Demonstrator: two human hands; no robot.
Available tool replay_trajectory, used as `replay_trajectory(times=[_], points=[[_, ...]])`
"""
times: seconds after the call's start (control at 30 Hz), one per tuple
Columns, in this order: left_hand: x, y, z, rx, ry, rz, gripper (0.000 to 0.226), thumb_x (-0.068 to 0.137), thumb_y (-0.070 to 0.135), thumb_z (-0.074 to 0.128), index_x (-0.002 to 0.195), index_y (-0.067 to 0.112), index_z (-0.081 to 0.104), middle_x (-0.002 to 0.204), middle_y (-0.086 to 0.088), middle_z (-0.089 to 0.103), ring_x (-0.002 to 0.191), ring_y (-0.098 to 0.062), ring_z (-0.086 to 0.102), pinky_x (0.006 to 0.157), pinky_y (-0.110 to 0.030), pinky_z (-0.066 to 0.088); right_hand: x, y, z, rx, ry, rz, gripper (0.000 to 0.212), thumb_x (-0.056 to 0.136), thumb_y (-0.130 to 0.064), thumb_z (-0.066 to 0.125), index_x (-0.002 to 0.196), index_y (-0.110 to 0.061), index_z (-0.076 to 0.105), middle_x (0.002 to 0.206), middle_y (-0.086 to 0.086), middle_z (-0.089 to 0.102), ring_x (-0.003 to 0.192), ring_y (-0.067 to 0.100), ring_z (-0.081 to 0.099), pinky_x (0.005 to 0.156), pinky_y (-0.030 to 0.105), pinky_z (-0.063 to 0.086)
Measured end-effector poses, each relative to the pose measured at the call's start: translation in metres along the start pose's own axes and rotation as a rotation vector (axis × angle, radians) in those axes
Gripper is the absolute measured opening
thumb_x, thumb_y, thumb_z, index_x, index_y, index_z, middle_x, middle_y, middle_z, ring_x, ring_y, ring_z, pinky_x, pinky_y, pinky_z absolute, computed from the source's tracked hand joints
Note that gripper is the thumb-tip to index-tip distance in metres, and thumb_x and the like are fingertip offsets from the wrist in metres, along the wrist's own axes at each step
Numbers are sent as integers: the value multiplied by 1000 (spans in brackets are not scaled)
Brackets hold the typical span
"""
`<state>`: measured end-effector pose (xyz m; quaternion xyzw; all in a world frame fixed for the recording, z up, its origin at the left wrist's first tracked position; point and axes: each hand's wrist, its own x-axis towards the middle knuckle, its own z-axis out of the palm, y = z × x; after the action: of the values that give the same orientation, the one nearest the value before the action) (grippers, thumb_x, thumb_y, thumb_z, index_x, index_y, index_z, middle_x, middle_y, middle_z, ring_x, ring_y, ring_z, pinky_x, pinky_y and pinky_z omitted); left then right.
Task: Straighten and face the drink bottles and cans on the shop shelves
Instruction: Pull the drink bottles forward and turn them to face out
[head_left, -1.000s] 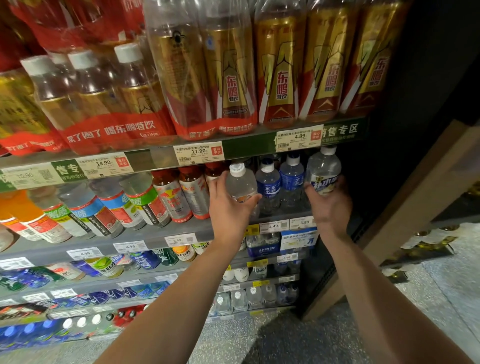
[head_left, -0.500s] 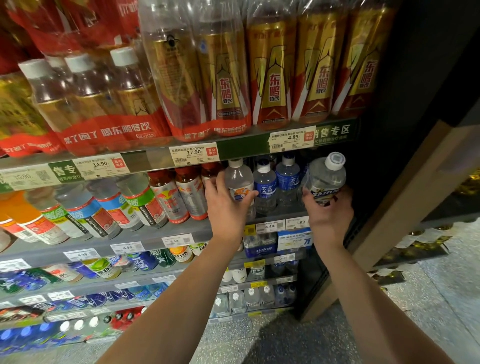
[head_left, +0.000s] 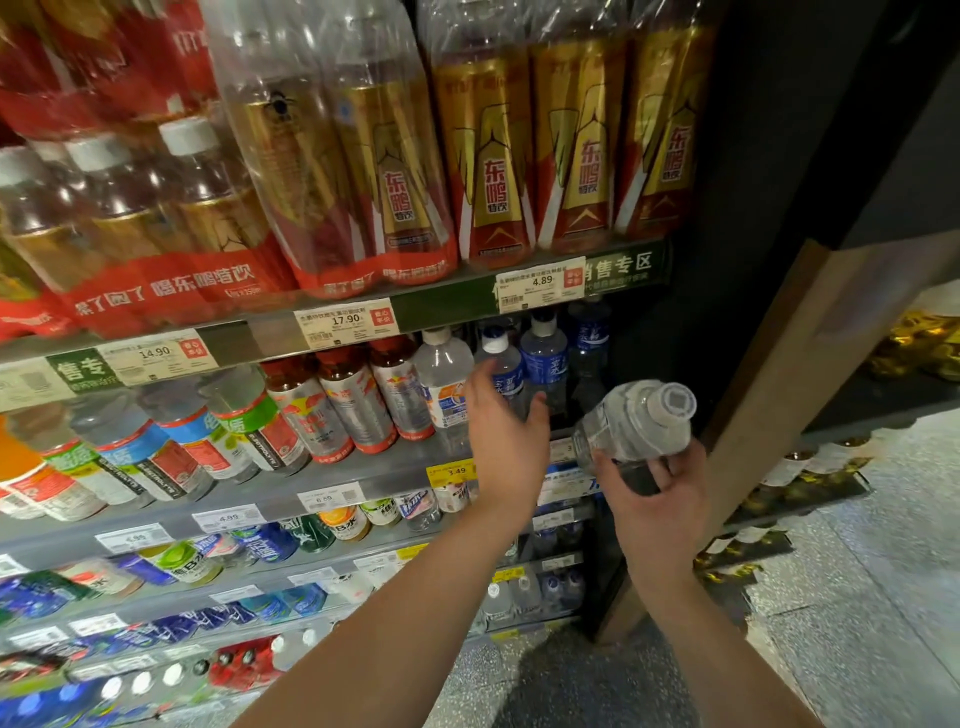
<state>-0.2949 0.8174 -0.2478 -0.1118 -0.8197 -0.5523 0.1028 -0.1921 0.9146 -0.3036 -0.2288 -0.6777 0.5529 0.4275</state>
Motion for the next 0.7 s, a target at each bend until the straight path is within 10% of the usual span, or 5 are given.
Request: replay_trajectory(times=[0.13, 0.3, 0.5, 0.7], points=[[-4, 6, 7, 49, 18, 82, 51, 93, 11, 66, 140, 9, 46, 138, -5, 46, 129, -18, 47, 108, -29, 42, -8, 9, -17, 18, -50, -7, 65, 68, -56, 83, 126, -40, 57, 122, -21, 67, 118, 4, 64, 99, 27, 53], [21, 20, 23, 321, -113, 324, 53, 94, 10, 64, 142, 5, 44, 143, -12, 43, 135, -25, 42, 110, -32, 39, -17, 8, -28, 64, -19, -5, 62, 67, -49, 86, 121, -54, 55, 119, -26, 67, 113, -3, 64, 93, 13, 50], [75, 42, 38, 771, -423, 208, 21, 94, 6, 60, 114, 1, 61, 115, -22, 65, 109, -40, 62, 86, -44, 49, -25, 12, -36, 88, -50, -7, 63, 64, -43, 84, 119, -56, 56, 116, -25, 69, 112, -3, 64, 92, 7, 47], [84, 38, 35, 675, -429, 239, 19, 97, 18, 59, 112, 6, 62, 109, -22, 68, 102, -40, 63, 76, -40, 45, -24, 9, -42, 64, -43, -44, 67, 66, -34, 87, 115, -63, 54, 113, -36, 65, 107, -14, 61, 89, 1, 44]])
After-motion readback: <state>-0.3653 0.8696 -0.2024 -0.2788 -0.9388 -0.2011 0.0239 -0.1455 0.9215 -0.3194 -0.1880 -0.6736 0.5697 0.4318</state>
